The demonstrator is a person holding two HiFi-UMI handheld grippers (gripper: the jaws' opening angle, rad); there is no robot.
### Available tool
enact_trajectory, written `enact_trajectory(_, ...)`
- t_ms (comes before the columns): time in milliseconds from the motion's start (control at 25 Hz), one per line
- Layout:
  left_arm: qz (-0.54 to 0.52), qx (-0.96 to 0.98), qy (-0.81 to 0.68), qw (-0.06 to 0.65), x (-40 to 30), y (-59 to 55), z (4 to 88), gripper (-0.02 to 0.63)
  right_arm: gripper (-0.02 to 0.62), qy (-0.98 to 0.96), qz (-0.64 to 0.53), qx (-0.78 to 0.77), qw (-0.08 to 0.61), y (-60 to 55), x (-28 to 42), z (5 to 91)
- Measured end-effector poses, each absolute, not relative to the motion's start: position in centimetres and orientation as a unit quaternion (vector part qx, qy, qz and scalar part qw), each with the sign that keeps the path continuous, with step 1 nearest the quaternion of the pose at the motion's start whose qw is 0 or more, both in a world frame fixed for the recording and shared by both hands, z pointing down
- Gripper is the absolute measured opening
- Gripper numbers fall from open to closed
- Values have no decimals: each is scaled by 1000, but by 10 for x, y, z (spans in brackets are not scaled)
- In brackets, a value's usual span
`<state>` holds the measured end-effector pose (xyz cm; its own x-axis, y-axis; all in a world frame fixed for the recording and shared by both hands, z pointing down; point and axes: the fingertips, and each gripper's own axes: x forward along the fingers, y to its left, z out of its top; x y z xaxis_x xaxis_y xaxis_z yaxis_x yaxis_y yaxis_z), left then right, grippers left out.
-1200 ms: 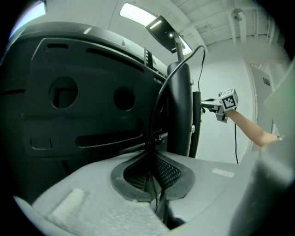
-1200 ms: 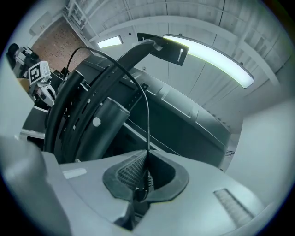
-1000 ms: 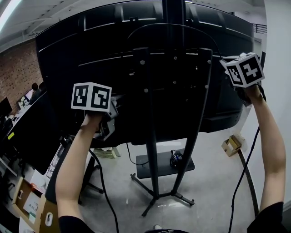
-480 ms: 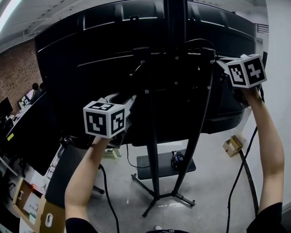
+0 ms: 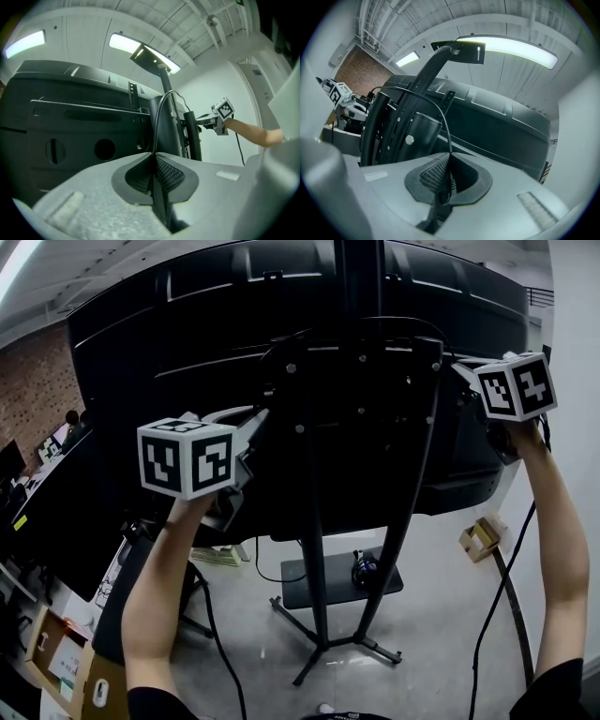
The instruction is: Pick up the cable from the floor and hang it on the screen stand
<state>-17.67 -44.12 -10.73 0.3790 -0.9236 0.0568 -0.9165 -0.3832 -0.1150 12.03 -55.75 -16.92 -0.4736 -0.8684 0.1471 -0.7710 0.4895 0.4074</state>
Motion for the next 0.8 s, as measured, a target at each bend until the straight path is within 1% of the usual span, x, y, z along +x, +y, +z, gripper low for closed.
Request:
enact_trajectory(200,-93,-836,538,-64,-182,-451,-124,17,15,-849,-135,481,173,-558,121,-171)
enact_trajectory(520,-191,-788,552,-193,-185,-468,-107,18,17,-847,-104,482,199,-574,137,-156)
enact_trajectory(600,-203,-783,549,-210,-182,-470,-102,18,16,-851,-96,475,204,-576,137,-147)
enact_trajectory(800,-205,-781,549,-217,-180,-470,-97,20,15,-861,-94,457,202,-580,125,-138)
